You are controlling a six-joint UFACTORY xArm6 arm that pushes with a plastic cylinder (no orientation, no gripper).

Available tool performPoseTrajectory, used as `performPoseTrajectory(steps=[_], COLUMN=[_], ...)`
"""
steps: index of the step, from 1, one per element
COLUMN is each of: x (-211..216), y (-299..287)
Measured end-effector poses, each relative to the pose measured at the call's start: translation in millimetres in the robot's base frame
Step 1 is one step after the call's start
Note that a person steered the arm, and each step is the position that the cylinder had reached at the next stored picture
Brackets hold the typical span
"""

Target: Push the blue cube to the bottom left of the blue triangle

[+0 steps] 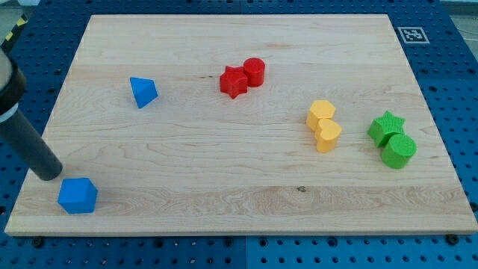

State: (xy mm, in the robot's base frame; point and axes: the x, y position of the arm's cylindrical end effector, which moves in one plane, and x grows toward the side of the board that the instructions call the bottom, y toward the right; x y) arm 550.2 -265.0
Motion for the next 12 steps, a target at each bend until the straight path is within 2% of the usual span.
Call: performPoseTrajectory(steps=[3, 4, 5, 7, 8, 11, 12], x=[65, 68, 48, 43, 34, -14, -14], y=[15, 39, 55, 55, 42, 66, 59])
